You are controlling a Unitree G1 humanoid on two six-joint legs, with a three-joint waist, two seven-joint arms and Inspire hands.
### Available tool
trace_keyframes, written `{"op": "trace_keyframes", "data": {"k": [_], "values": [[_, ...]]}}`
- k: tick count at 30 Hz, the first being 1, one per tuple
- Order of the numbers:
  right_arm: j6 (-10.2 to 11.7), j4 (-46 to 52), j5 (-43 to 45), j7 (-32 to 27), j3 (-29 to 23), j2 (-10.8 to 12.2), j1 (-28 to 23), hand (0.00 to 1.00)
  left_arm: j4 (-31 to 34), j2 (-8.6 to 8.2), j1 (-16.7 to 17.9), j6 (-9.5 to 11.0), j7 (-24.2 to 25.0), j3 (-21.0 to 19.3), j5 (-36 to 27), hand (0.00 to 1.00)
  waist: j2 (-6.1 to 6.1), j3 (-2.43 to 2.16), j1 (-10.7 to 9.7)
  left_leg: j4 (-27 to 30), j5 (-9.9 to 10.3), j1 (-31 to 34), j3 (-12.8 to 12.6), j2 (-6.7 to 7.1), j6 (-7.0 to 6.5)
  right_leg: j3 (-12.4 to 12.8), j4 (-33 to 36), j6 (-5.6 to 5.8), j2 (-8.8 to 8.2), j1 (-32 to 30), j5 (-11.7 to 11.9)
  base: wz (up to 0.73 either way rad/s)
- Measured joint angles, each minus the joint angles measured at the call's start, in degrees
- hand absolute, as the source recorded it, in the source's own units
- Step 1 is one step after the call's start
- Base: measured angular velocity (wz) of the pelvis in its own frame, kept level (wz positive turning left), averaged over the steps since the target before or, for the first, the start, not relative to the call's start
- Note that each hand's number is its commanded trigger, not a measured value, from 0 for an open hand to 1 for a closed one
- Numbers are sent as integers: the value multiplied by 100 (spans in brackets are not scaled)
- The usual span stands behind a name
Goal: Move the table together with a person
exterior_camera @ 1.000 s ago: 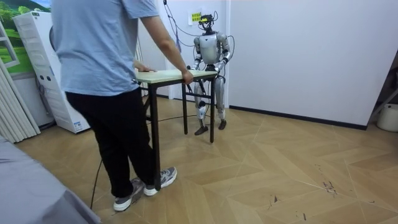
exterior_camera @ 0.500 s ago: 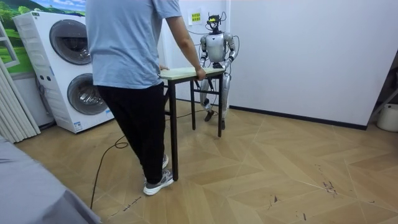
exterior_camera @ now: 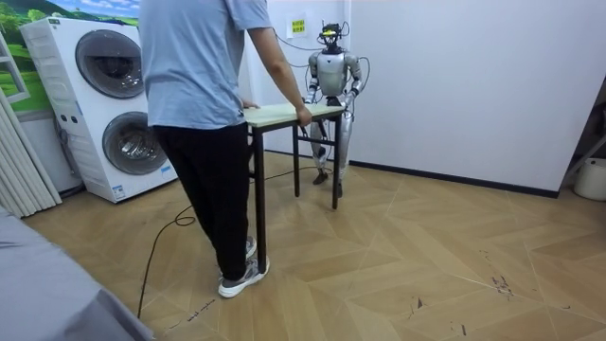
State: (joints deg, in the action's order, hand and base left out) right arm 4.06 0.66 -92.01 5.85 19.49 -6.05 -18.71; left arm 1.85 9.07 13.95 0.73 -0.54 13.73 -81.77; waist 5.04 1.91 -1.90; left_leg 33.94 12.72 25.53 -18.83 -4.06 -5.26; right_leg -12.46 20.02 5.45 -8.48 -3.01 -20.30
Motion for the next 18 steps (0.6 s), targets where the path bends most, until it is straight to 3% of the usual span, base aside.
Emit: {"op": "trace_keyframes", "data": {"k": [1, 2, 3, 4, 5, 7, 9, 11, 12, 14, 16, 17, 18], "values": [[-9, 0, -9, 1, -35, 4, 0, 100, -6, 2, -46, -53, -2, -17, 38, 100, -65, 44, -6, 37, -58, 92, -162, -209, -8, -54, 14, -100, 131, -53, 20, 27], [-50, -5, -25, 4, -59, -3, -11, 100, -6, 28, -49, -59, 0, -1, 51, 100, -67, 42, 80, -189, -92, 41, -339, -329, -51, -47, 107, -211, 234, -188, 25, 12], [-58, -24, -25, 6, -59, 4, -10, 100, -9, 45, -42, -57, 0, 1, 52, 100, -69, 44, 95, -267, -141, 14, -378, -358, -54, -38, 132, -259, 275, -236, 34, -14], [-73, -44, -24, 10, -62, -15, -16, 100, -26, 39, -1, -55, 0, 10, 48, 100, -64, 41, 184, -433, -322, -54, -453, -385, -9, -5, 176, -340, 294, -385, 79, -36], [-96, -51, -14, 11, -64, -50, -37, 100, -27, -39, 87, -55, 0, 11, 38, 100, -96, 34, 332, -596, -440, -158, -502, -431, 65, 142, 181, -438, 378, -436, 134, -50], [-110, -156, -15, 11, -49, -86, -44, 100, -29, -51, 238, -41, 1, 9, 78, 100, -129, 22, 473, -825, -655, -341, -496, -453, 182, 171, 162, -577, 500, -414, 234, -44], [-64, -200, -21, 12, 8, -96, -86, 100, -35, -65, 324, -22, -2, 31, 89, 100, -142, 23, 600, -1056, -913, -471, -349, -486, 330, 120, 137, -729, 573, -403, 321, -25], [30, -203, 0, 11, 71, -115, -94, 100, -35, -93, 364, -3, -32, 34, 87, 100, -234, -2, 735, -1475, -1298, -573, 61, -507, 617, -42, -83, -956, 718, -428, 542, -25], [36, -204, 4, 10, 78, -133, -88, 100, -37, -100, 371, 15, -32, 47, 83, 100, -255, -5, 777, -1409, -1296, -576, 156, -536, 662, -131, -126, -1003, 729, -439, 586, -42], [147, -216, 2, 6, 170, -231, -66, 100, -51, -177, 483, 119, -33, 106, 1, 100, -423, -45, 919, -129, -521, -603, 286, -696, 801, -351, -140, -1152, 782, -486, 690, -40], [177, -209, -4, 6, 174, -330, -62, 100, -74, -238, 529, 104, -33, 138, -49, 100, -612, -49, 939, 658, -78, -858, 391, -825, 874, -376, -118, -1224, 890, -488, 730, -5], [177, -208, 4, 6, 164, -352, -57, 100, -76, -297, 560, 106, -33, 133, -23, 100, -668, -52, 859, 1005, 77, -1149, 467, -841, 942, -378, -75, -1262, 941, -502, 743, 4], [182, -208, 18, 6, 161, -352, -46, 100, -76, -318, 563, 110, -32, 131, -15, 100, -686, -51, 846, 1114, 110, -1323, 499, -836, 959, -391, -48, -1278, 962, -535, 749, 17]]}}
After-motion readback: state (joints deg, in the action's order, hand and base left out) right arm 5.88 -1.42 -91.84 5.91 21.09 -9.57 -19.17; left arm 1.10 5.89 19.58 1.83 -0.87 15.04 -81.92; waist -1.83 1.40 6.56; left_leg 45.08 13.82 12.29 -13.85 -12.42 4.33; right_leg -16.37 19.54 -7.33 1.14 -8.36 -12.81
